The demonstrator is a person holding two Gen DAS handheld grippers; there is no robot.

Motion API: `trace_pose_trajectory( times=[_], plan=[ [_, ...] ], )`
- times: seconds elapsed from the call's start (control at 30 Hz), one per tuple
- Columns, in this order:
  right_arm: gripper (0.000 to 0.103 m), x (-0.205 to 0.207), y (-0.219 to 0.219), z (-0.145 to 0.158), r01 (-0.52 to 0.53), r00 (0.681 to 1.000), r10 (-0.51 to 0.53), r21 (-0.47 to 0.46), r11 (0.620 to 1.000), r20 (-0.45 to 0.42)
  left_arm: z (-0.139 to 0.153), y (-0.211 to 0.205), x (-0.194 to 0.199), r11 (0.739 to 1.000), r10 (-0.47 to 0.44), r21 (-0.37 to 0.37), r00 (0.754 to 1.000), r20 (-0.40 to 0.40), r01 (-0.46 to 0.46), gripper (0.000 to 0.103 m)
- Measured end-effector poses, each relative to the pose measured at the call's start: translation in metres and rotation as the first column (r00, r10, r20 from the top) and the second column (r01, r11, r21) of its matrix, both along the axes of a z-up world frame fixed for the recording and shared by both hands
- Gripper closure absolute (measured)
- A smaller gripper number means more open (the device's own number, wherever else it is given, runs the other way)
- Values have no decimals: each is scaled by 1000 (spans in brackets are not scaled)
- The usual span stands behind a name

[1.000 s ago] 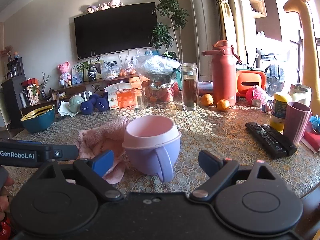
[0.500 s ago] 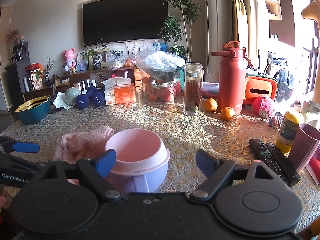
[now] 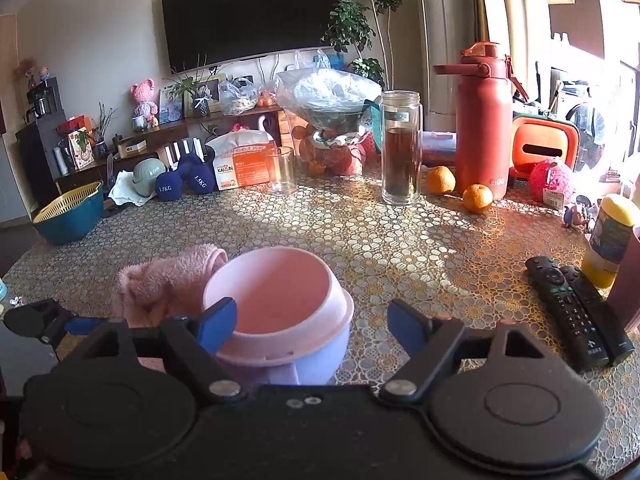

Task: Organize objects
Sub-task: 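Grasp the pink towel with the left tool while the right tool grips the pink mug rim, then lift the pink mug with the right tool while the left tool lifts the towel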

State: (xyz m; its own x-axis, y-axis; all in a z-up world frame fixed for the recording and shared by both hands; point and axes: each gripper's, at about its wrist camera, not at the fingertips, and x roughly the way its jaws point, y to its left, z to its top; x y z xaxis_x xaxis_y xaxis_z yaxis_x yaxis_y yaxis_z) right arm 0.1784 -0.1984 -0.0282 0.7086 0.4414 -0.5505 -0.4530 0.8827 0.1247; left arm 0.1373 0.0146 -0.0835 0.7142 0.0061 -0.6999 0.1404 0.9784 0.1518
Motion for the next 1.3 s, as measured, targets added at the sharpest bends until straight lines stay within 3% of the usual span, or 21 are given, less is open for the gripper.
trace_pose_trajectory(
  times=[0.17, 0.27, 0.33, 0.47, 0.57, 0.63, 0.77, 0.87, 0.97, 1.2, 1.3],
  plan=[
    [28, 12, 1, 3, 2, 998, 0, 20, 1000, -55, -4, 2, 4, 1000, 4, -5, 1000, -4, -4, 3],
    [31, 20, 3, 0, 18, 996, -17, 13, 1000, -86, -3, 2, 6, 1000, 6, -23, 1000, -15, -7, 11],
    [35, 24, 4, -1, 22, 994, -21, 9, 1000, -106, -1, 4, 8, 999, 6, -52, 1000, -28, -7, 27],
    [40, 24, 5, 7, 17, 998, -18, -19, 1000, -55, 1, 4, 10, 998, 13, -68, 999, -34, -15, 42],
    [40, 17, 7, 21, -97, 995, 97, -35, 995, -1, 2, 4, 11, 998, 25, -65, 999, -32, -27, 57],
    [40, 11, 12, 30, -235, 972, 235, -66, 970, 1, 3, 6, 12, 997, 44, -66, 999, -31, -46, 68],
    [45, 0, 35, 32, -445, 895, 443, -197, 874, -57, 6, 15, 12, 992, 71, -102, 997, -32, -74, 71],
    [57, -2, 49, 26, -501, 862, 500, -279, 819, -82, 9, 16, 9, 991, 78, -110, 997, -26, -81, 72],
    [66, 2, 55, 22, -526, 847, 522, -315, 790, -104, 13, 15, 5, 989, 78, -123, 997, -15, -80, 72],
    [69, 0, 65, 12, -592, 798, 581, -385, 708, -158, 20, 16, -3, 985, 81, -152, 997, 1, -80, 74],
    [79, 1, 66, 11, -595, 793, 587, -416, 688, -163, 25, 17, -7, 984, 78, -163, 997, 8, -75, 74]
  ],
)
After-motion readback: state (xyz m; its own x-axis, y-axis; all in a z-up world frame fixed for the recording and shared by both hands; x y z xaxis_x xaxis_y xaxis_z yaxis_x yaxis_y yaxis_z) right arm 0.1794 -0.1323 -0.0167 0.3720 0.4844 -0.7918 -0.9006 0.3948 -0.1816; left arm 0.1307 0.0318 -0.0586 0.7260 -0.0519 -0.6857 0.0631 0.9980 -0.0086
